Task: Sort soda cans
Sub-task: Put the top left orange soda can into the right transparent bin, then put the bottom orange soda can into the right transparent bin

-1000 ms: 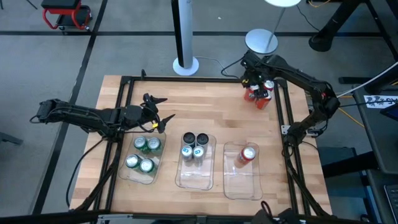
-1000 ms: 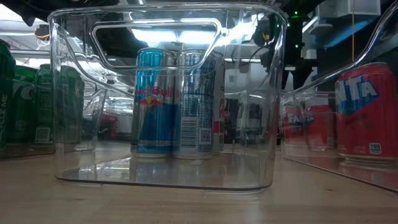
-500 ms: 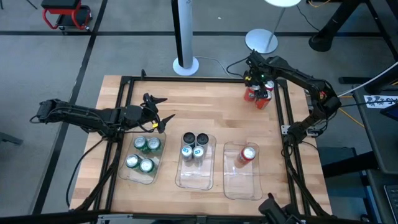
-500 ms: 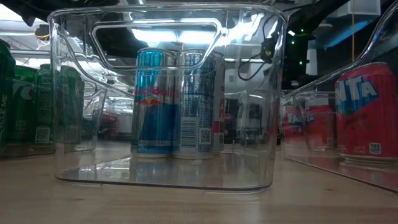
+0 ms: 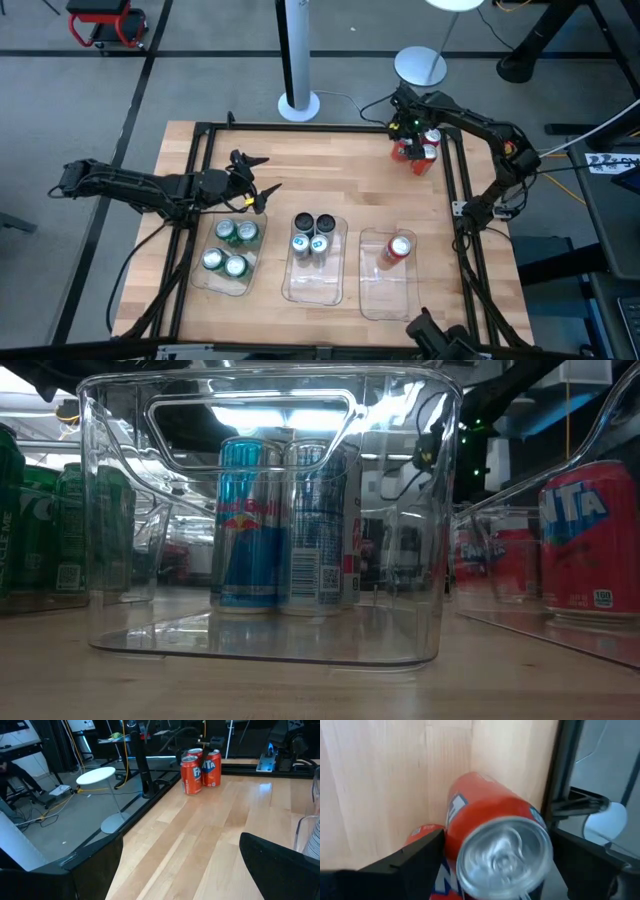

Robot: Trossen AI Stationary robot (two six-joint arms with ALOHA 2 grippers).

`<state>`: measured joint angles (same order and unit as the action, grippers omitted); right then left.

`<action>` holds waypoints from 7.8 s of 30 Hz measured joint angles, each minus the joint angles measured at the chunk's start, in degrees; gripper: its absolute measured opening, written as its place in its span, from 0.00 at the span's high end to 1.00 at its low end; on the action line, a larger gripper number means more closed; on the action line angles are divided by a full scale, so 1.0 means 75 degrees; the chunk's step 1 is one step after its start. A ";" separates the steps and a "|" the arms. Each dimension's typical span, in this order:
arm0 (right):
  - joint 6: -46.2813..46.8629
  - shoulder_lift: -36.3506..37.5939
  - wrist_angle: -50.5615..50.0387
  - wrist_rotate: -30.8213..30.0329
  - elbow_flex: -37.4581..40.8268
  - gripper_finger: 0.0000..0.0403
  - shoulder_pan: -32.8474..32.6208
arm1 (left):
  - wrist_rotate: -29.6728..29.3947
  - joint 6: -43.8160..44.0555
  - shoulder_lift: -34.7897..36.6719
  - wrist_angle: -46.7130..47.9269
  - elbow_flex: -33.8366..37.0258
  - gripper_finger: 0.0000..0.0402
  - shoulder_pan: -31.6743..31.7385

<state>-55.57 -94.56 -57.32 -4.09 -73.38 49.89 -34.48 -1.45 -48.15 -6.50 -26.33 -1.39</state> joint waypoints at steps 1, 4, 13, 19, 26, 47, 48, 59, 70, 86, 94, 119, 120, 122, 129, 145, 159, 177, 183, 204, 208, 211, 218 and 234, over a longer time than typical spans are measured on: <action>0.0003 -0.0084 0.0029 0.0015 0.0000 0.13 0.0000 | -0.0003 0.0000 0.0000 0.0001 0.0000 0.03 0.0000; 0.0066 -0.0336 0.0052 0.0007 -0.0006 0.13 -0.0006 | -0.0003 0.0000 0.0001 0.0000 0.0000 0.03 0.0000; -0.0025 -0.1112 0.0137 0.0040 -0.0014 0.17 -0.0006 | -0.0003 -0.0009 0.0001 0.0002 0.0000 0.03 0.0000; -0.0297 -0.1097 0.0071 0.0092 -0.0027 0.27 -0.0006 | -0.0002 -0.0101 -0.0001 -0.0003 0.0000 0.03 0.0000; -0.0513 -0.0574 -0.0210 -0.0013 -0.0090 0.27 -0.0433 | 0.0000 -0.0110 0.0001 -0.0006 0.0000 0.03 0.0000; 0.1152 0.0806 -0.1639 -0.0152 -0.1985 0.27 -0.4660 | 0.0000 -0.0061 0.0001 0.0003 0.0000 0.03 0.0000; 0.1255 0.0804 -0.1670 -0.0109 -0.2045 0.27 -0.4907 | -0.0002 -0.0061 0.0001 0.0003 0.0000 0.03 -0.0001; 0.2929 0.0802 -0.2020 -0.0022 -0.2247 0.27 -0.7543 | -0.0003 -0.0021 0.0000 0.0000 0.0000 0.03 0.0000; 0.4015 0.0259 -0.1642 -0.0016 -0.2253 0.27 -0.9237 | 0.0000 0.0108 0.0000 0.0000 0.0000 0.03 0.0000; 0.3750 -0.0912 -0.1996 0.0036 -0.2253 0.27 -0.9486 | -0.0003 0.0154 0.0001 -0.0002 0.0000 0.03 -0.0001; 0.3772 -0.1109 -0.2217 -0.0106 -0.2253 0.27 -0.9500 | -0.0002 0.0142 0.0001 -0.0001 0.0000 0.03 -0.0001; 0.2946 -0.2328 -0.1767 -0.0249 -0.2142 0.13 -0.9500 | -0.0003 0.0140 0.0001 0.0006 0.0000 0.03 -0.0003; 0.2944 -0.2324 -0.1794 -0.0249 -0.2142 0.11 -0.9500 | -0.0002 0.0140 -0.0002 0.0009 0.0000 0.03 -0.0003; 0.2946 -0.2325 -0.1861 -0.0228 -0.2159 0.08 -0.9500 | -0.0001 0.0140 -0.0002 0.0005 0.0000 0.03 -0.0001; 0.3013 -0.2325 -0.2576 -0.0288 -0.2625 0.05 -0.9500 | 0.0000 0.0140 -0.0002 0.0003 0.0000 0.03 0.0000; 0.3072 -0.1441 -0.4145 -0.1742 -0.4031 0.08 -0.8747 | -0.0002 0.0140 -0.0002 0.0006 0.0000 0.03 -0.0002; 0.2989 -0.0060 -0.4346 -0.3323 -0.2737 0.11 -0.6146 | -0.0003 0.0020 -0.0002 -0.0076 0.0000 0.03 -0.0003; 0.2146 0.1819 -0.2789 -0.2775 0.0025 0.11 -0.3150 | -0.0003 0.0140 -0.0002 0.0073 0.0000 0.03 0.0000; 0.2187 0.2007 -0.2453 -0.2796 0.0111 0.11 -0.2726 | 0.0000 0.0143 -0.0002 0.0070 0.0000 0.03 -0.0001; 0.2337 0.1772 -0.2443 -0.2047 0.0467 0.11 -0.1664 | -0.0003 0.0180 -0.0002 0.0070 0.0000 0.03 -0.0003; 0.2077 0.1772 -0.2239 -0.2054 0.0935 0.11 -0.1289 | -0.0001 0.0136 -0.0002 0.0070 0.0000 0.03 -0.0001; 0.1914 0.1771 -0.1848 -0.2102 0.1229 0.11 -0.1010 | -0.0001 0.0124 -0.0002 0.0070 0.0000 0.03 -0.0002; 0.1639 0.1769 -0.1492 -0.1763 0.1506 0.11 -0.0685 | -0.0001 0.0077 -0.0002 0.0067 0.0000 0.03 -0.0003; 0.1466 0.1769 -0.0606 -0.1520 0.1976 0.11 -0.0694 | 0.0000 0.0020 -0.0002 0.0067 0.0000 0.03 0.0000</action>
<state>-44.57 -81.30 -61.86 -15.48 -58.57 44.69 -34.48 -1.30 -48.16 -6.00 -26.33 -1.39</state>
